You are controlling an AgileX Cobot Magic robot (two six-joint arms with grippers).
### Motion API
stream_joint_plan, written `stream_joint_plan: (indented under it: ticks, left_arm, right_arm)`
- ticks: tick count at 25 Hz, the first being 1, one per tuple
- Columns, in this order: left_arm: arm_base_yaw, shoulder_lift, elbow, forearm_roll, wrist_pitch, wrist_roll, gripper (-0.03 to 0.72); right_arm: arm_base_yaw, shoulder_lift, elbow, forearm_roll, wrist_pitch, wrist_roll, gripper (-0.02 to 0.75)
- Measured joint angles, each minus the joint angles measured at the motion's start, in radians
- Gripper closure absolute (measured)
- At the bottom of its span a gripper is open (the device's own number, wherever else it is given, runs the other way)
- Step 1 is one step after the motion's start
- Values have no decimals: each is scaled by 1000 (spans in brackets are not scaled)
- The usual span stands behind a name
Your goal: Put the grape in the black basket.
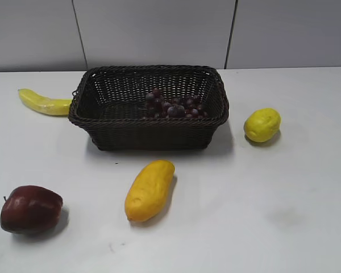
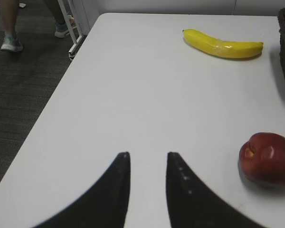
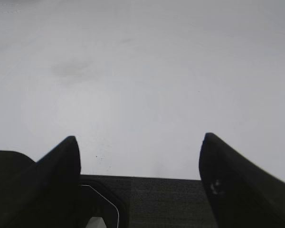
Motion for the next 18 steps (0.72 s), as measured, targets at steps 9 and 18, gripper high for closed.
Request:
stream_joint_plan:
  ticks: [9,18]
  left_arm:
    - [0,0,0,0,0,0,451]
    - [0,0,0,0,0,0,451]
  right_arm:
    - [0,-124,5,0,8,1,147]
    - [0,-291,5,0,9,4,147]
